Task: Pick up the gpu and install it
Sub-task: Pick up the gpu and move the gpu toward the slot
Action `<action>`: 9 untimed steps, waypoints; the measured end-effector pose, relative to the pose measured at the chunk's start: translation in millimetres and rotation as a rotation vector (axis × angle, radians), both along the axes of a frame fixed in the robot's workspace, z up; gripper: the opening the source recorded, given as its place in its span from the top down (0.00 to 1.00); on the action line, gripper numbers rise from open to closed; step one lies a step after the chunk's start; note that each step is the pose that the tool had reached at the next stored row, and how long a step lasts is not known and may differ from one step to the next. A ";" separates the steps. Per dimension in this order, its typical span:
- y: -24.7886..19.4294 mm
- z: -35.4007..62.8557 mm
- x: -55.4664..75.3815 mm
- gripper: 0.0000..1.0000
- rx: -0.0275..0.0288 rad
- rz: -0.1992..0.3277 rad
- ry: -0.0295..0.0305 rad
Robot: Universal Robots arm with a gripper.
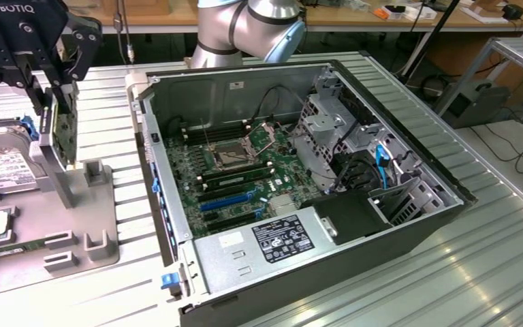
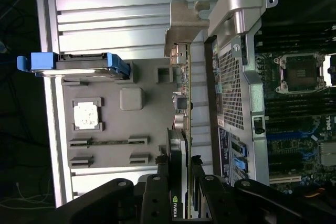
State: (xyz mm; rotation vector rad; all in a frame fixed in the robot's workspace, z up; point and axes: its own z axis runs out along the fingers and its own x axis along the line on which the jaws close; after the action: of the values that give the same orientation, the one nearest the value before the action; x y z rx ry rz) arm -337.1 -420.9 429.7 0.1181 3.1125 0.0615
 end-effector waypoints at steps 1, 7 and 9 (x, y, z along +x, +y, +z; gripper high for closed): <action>0.0 0.0 0.0 0.73 0.0000 0.000 0.0000; 0.0 0.0 2.7 0.73 0.0000 0.000 0.0000; 0.0 0.0 4.7 0.73 0.0000 0.000 0.0000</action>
State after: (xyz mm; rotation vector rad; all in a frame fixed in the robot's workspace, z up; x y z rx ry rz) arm -332.3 -420.9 429.7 0.1180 3.1125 0.0615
